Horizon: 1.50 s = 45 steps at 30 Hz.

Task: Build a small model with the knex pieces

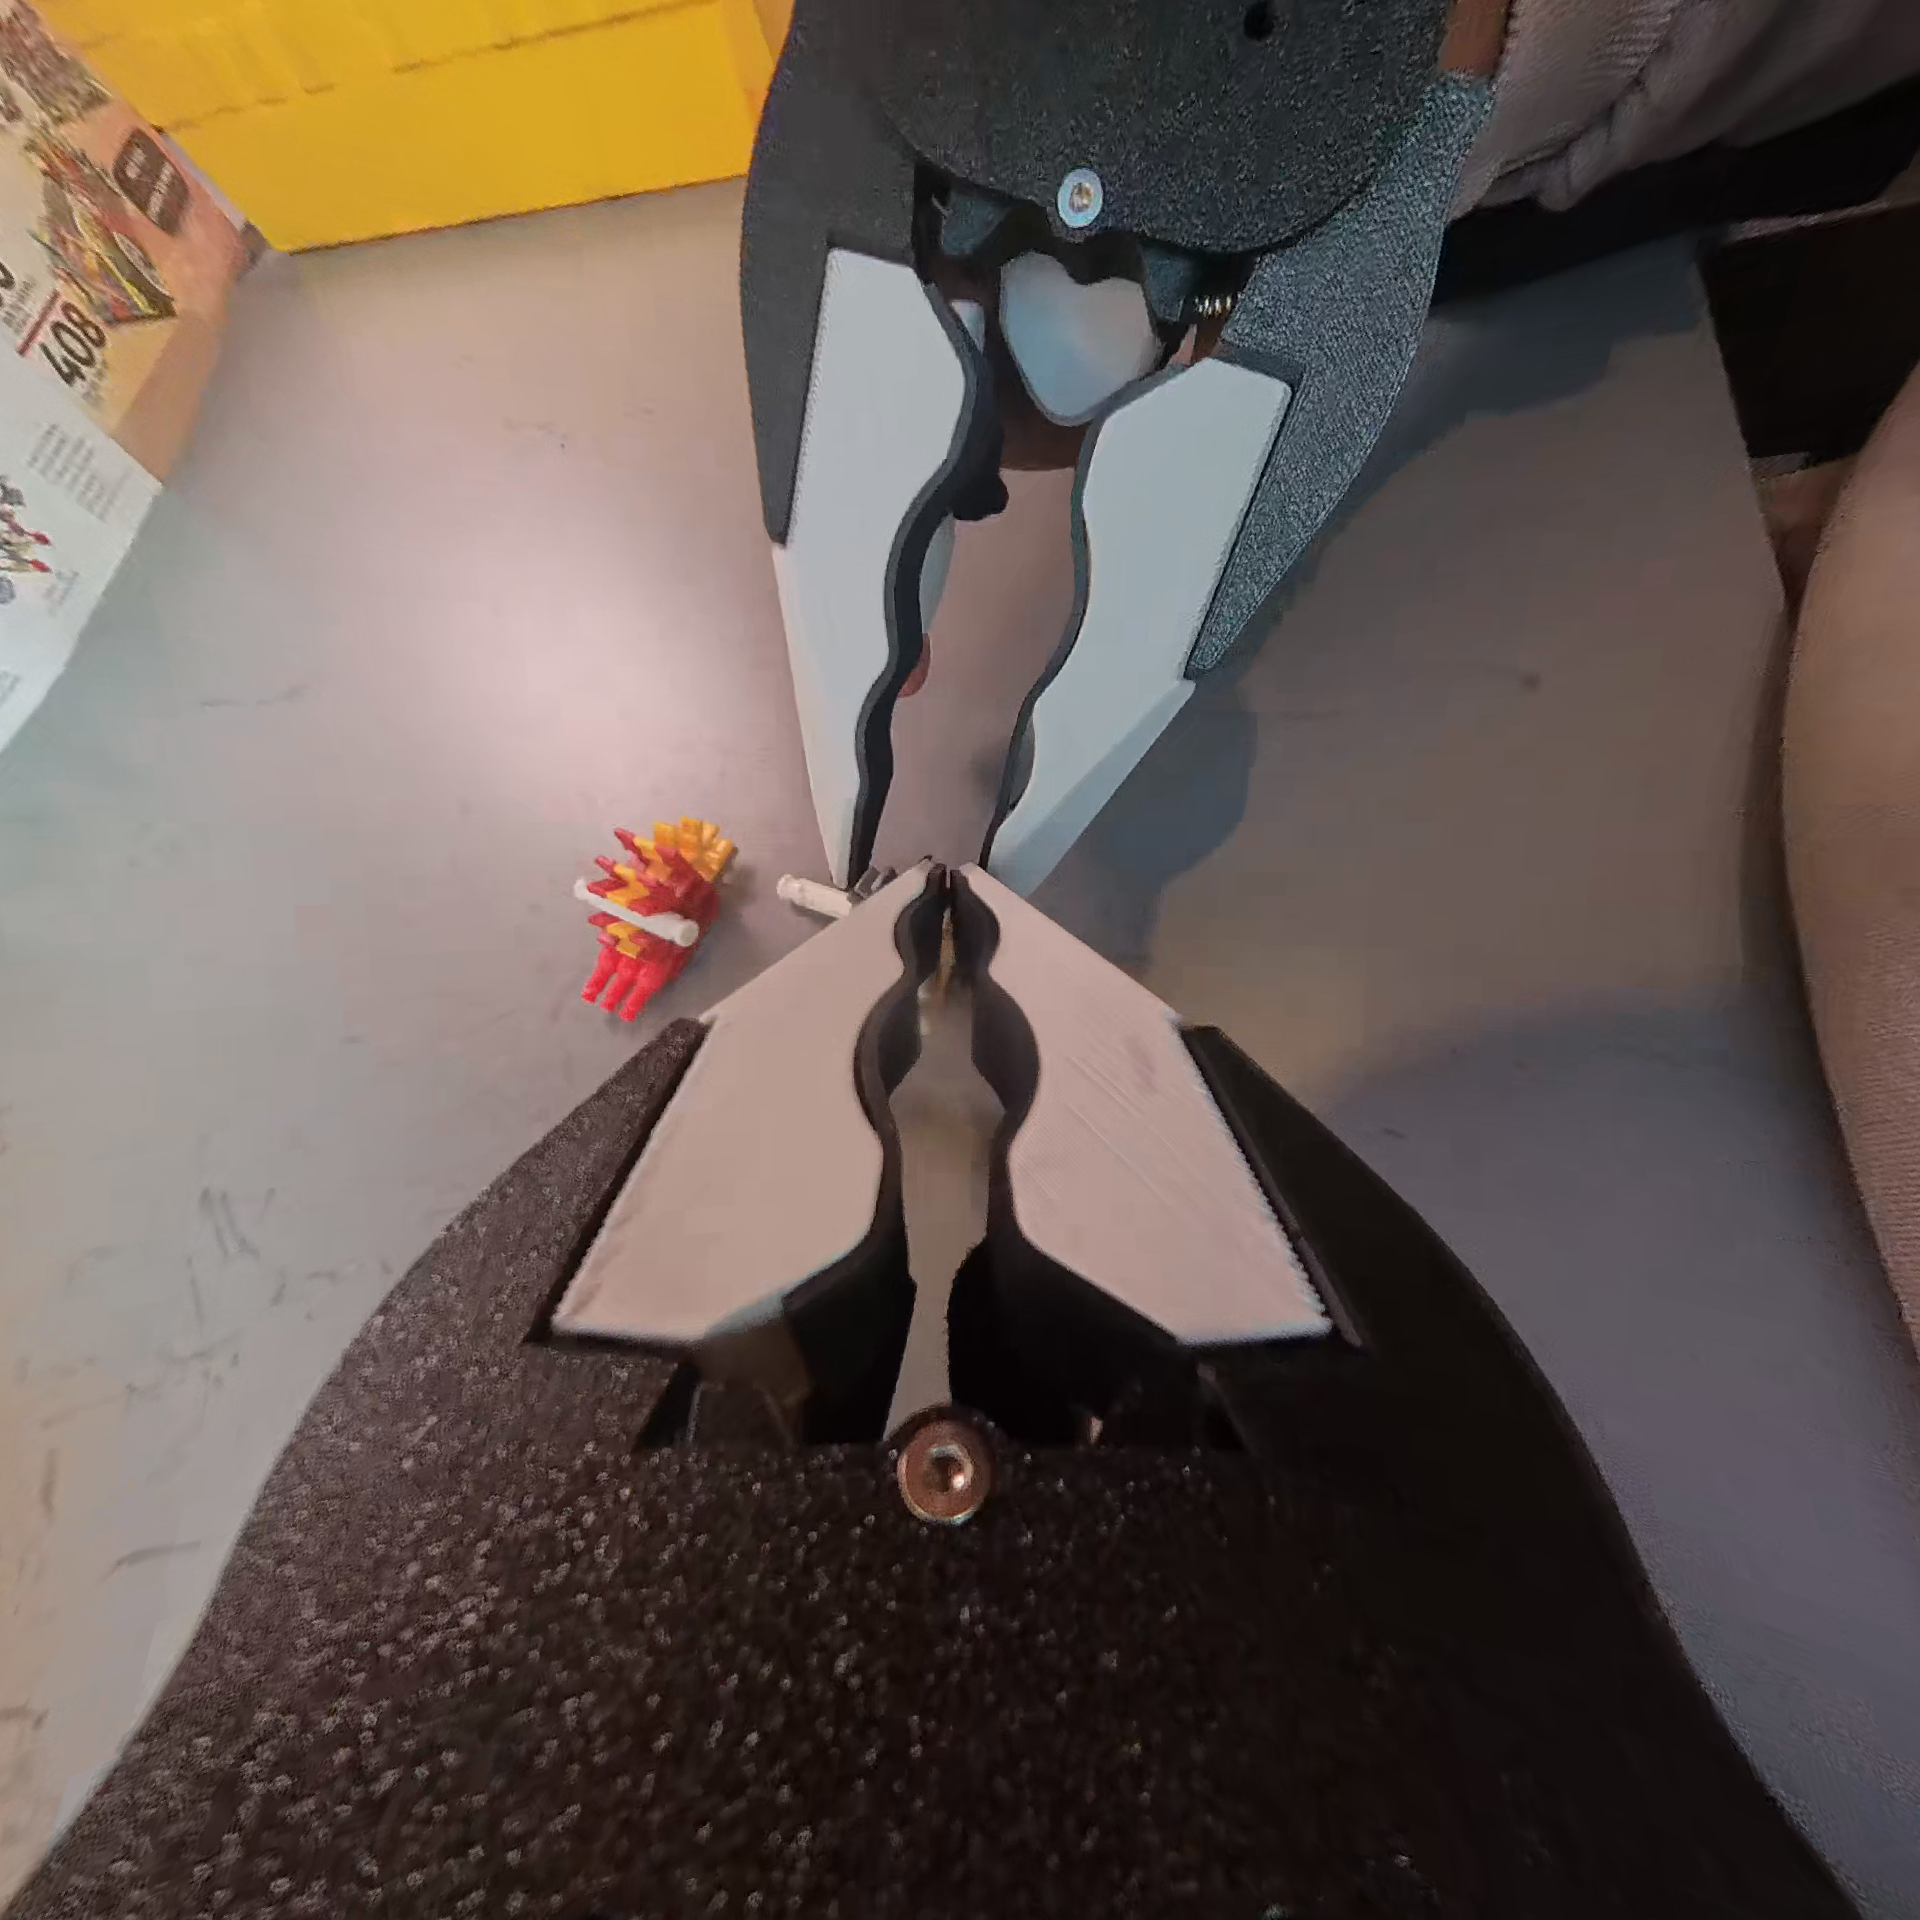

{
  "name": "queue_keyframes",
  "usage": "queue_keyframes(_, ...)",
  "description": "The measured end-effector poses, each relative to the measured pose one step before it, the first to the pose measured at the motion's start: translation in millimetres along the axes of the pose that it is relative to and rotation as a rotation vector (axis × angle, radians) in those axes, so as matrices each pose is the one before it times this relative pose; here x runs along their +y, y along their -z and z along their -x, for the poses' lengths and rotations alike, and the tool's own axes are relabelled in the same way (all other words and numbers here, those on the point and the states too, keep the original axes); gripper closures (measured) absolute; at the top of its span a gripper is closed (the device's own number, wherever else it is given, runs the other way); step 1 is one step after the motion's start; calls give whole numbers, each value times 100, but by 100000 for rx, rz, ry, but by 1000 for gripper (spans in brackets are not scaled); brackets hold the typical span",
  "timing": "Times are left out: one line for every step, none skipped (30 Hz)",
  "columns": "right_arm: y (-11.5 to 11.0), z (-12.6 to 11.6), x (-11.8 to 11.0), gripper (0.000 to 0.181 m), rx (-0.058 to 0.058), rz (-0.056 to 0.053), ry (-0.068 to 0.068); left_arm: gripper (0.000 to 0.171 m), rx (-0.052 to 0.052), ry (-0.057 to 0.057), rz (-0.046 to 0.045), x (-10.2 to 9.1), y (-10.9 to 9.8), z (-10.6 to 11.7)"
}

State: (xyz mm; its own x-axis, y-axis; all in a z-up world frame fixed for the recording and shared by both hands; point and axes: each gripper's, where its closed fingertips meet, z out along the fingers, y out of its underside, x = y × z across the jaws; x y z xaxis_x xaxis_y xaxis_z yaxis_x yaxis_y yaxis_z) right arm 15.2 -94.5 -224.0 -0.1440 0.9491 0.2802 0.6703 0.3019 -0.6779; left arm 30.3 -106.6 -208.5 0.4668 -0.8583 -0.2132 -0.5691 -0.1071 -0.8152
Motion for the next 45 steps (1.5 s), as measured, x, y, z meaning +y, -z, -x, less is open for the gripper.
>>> queue_keyframes(-11, -106, -86, 160, -81, -458, -1462, 171, -938, -566, -585, -128, 105, 145)
queue_keyframes(45, -92, -156, 160, -424, -1570, -1674, 171, -49, 1003, -1138, -127, 147, 147)
queue_keyframes(85, -73, -86, 160, -524, -1231, -594, 171, 430, 2088, -870, -62, 146, 183)
queue_keyframes(66, -121, 35, 160, 237, -460, 355, 170, 151, 1894, -490, -8, 152, 236)
queue_keyframes(45, -53, 65, 161, -33, -669, 629, 166, 650, 833, -1114, -106, 198, 141)
queue_keyframes(7, -12, 115, 161, -197, -431, 509, 163, 1680, 587, -2364, -303, 273, -51)
queue_keyframes(-13, -46, 235, 162, 44, 232, 861, 161, 1683, 1345, -2578, -338, 311, -24)
queue_keyframes(48, -84, 98, 178, 654, -686, 2160, 158, 1177, 2247, -1153, -114, 290, 145)
queue_keyframes(60, 34, -14, 181, 134, -978, 2438, 153, 1097, 2515, 666, 194, 246, 241)
queue_keyframes(14, 84, 59, 181, -181, 169, 2230, 149, 576, 2567, 1568, 386, 221, 342)
queue_keyframes(-50, 58, 131, 181, 60, 789, 2034, 148, 1647, 2023, 2028, 506, 148, 136)
queue_keyframes(-118, 104, 209, 177, -330, 1163, 1659, 147, 2142, 1061, 2972, 662, 51, -17)
queue_keyframes(-103, -6, 163, 174, 97, 834, 827, 147, -1216, -207, 3470, 702, -21, 355)
queue_keyframes(-30, 0, 28, 172, -178, -120, 198, 147, -2654, -1853, 2555, 511, 1, 436)
queue_keyframes(73, -63, -105, 171, -77, -922, -848, 147, -2061, -2138, 599, 146, 70, 274)
queue_keyframes(144, -96, -196, 169, -241, -1292, -1465, 148, -1655, -918, -1090, -166, 142, 253)
queue_keyframes(169, -171, -206, 166, 30, -1392, -1673, 148, -704, 520, -1535, -242, 131, 207)
queue_keyframes(167, -233, -176, 163, 414, -1183, -1792, 148, -259, 1534, -892, -129, 98, 228)
queue_keyframes(121, -173, -105, 160, -84, -821, -1906, 148, -181, 1756, -20, 59, 38, 270)
queue_keyframes(53, -81, -5, 159, -607, -221, -1951, 146, -87, 1479, 403, 159, -4, 250)
queue_keyframes(-1, -59, 24, 158, -313, -269, -1415, 144, -200, 1236, 412, 184, -30, 255)
queue_keyframes(-36, -2, 23, 157, -294, -291, -877, 141, -283, 982, 201, 131, -54, 239)
queue_keyframes(-48, 48, 58, 157, -456, 135, -613, 139, -94, 664, 1, 63, -84, 179)
queue_keyframes(-72, 60, 25, 157, -199, 159, -99, 136, -145, 475, 240, 45, -161, 177)
queue_keyframes(-73, 25, -1, 158, 177, 113, 595, 132, -6, 307, 1062, 129, -270, 146)
queue_keyframes(-88, -80, 34, 158, 817, 534, 746, 130, 264, -91, 1598, 142, -312, 69)
queue_keyframes(-105, -188, 131, 160, 1303, 1186, 969, 130, 684, -963, 913, -23, -267, -89)
queue_keyframes(-101, -264, 197, 162, 1613, 1490, 1302, 131, 1161, -1488, 2, -158, -208, -242)
queue_keyframes(-95, -216, 232, 164, 1370, 1364, 1542, 133, 1347, -1106, 54, -118, -191, -305)
queue_keyframes(-59, -228, 169, 167, 1407, 747, 956, 135, 1529, -467, 562, -2, -196, -329)
queue_keyframes(-47, -202, 145, 169, 1059, 275, 67, 137, 1617, -366, 452, 8, -166, -386)
queue_keyframes(-49, -113, 183, 170, 99, 308, -329, 138, 1031, -691, -347, -105, -105, -348)
queue_keyframes(-58, -133, 209, 170, 176, 429, -572, 141, 984, -953, -903, -196, -57, -376)
queue_keyframes(-28, -134, 137, 170, 291, 94, -265, 143, 784, -643, -722, -194, -62, -346)
queue_keyframes(-29, -107, 49, 170, 296, -193, -25, 144, 393, -287, -118, -104, -101, -269)
queue_keyframes(-33, -54, 23, 170, 84, -98, 76, 144, 340, -360, 185, -56, -123, -261)
queue_keyframes(-70, -9, 18, 170, -98, -29, -32, 145, 662, -628, 7, -78, -111, -331)
queue_keyframes(-78, 11, 66, 170, -169, 515, 240, 147, 543, -797, -21, -74, -117, -333)
queue_keyframes(-58, 1, 15, 170, 119, 164, 622, 149, -416, -987, 217, -32, -87, -153)
queue_keyframes(0, -15, -7, 170, 226, -46, 671, 149, -891, -1158, 376, 14, -39, -31)
queue_keyframes(54, -54, -27, 170, 101, -417, 242, 149, -631, -760, 287, 39, 35, 3)
queue_keyframes(129, -24, -61, 170, -385, -589, -371, 149, -203, 25, 27, 37, 83, 14)
queue_keyframes(182, -94, -49, 169, -232, -599, -774, 148, -75, 461, -253, 15, 129, 43)
queue_keyframes(190, -66, -17, 168, -733, -512, -813, 148, -421, 426, -438, 20, 159, 98)
queue_keyframes(180, 80, 105, 165, -1875, 102, -762, 148, -641, 202, -666, -20, 187, 130)
